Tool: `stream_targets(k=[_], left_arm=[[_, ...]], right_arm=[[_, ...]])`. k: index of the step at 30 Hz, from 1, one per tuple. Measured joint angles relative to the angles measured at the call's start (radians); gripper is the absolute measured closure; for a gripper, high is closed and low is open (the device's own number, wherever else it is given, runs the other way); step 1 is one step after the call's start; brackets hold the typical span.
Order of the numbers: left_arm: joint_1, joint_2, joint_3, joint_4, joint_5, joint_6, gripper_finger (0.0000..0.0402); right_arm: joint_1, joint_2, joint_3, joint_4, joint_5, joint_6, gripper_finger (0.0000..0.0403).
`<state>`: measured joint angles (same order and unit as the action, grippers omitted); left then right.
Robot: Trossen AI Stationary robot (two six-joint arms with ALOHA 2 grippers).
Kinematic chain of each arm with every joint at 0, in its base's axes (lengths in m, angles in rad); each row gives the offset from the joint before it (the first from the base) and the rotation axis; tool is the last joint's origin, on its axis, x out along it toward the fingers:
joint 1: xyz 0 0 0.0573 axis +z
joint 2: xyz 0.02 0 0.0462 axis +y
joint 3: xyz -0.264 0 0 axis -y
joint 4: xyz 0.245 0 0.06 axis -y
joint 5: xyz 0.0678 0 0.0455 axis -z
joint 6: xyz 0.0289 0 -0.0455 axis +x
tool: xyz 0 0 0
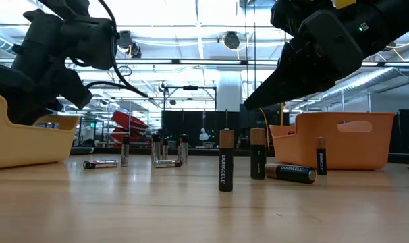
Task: Sort batteries
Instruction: Adjust the yellow bin
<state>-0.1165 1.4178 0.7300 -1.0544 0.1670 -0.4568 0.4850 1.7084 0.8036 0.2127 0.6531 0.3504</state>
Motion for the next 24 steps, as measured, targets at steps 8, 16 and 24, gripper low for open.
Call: stream_targets(k=[8,16,24], left_arm=[[0.0,0.0,0.002,0.078,-0.003,0.033,0.0261],[-0.001,-0.001,0.026,0.141,-0.028,0.069,0.0261],[-0.002,-0.001,0.026,0.142,-0.186,0.148,0.0261]], right_arm=[[0.0,0.0,0.0,0.0,0.0,0.0,0.0271],[0.0,0.0,0.0,0.0,0.0,-0.004,0.0271],[0.0,0.0,0.0,0.003,0.0,-0.004,0.0271]])
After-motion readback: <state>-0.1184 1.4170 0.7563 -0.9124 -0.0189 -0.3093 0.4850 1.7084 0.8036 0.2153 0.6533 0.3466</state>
